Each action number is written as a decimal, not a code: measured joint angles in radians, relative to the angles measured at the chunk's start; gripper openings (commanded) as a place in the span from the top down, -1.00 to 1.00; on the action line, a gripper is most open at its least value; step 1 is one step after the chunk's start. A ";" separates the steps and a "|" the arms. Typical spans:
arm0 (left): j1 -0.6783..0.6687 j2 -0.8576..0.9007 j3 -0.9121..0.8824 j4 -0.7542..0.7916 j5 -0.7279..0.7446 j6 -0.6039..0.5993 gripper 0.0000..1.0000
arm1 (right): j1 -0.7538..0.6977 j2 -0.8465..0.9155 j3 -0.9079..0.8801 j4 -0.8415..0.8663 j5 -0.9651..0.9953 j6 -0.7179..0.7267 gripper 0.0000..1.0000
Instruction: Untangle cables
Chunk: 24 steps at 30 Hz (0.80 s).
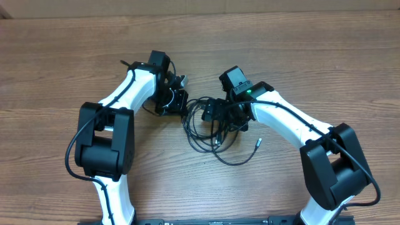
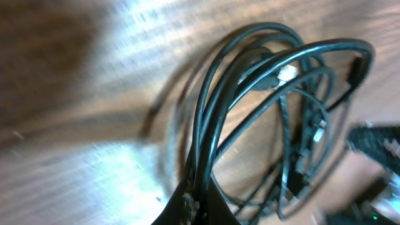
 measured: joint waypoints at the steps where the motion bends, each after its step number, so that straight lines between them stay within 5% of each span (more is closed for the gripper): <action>1: 0.002 0.000 0.001 -0.013 0.017 -0.003 0.91 | 0.002 0.000 0.000 -0.002 0.023 -0.010 -0.99; 24: 0.007 -0.129 0.009 -0.190 -0.130 -0.175 0.92 | 0.005 0.000 0.000 -0.002 0.211 -0.040 -1.00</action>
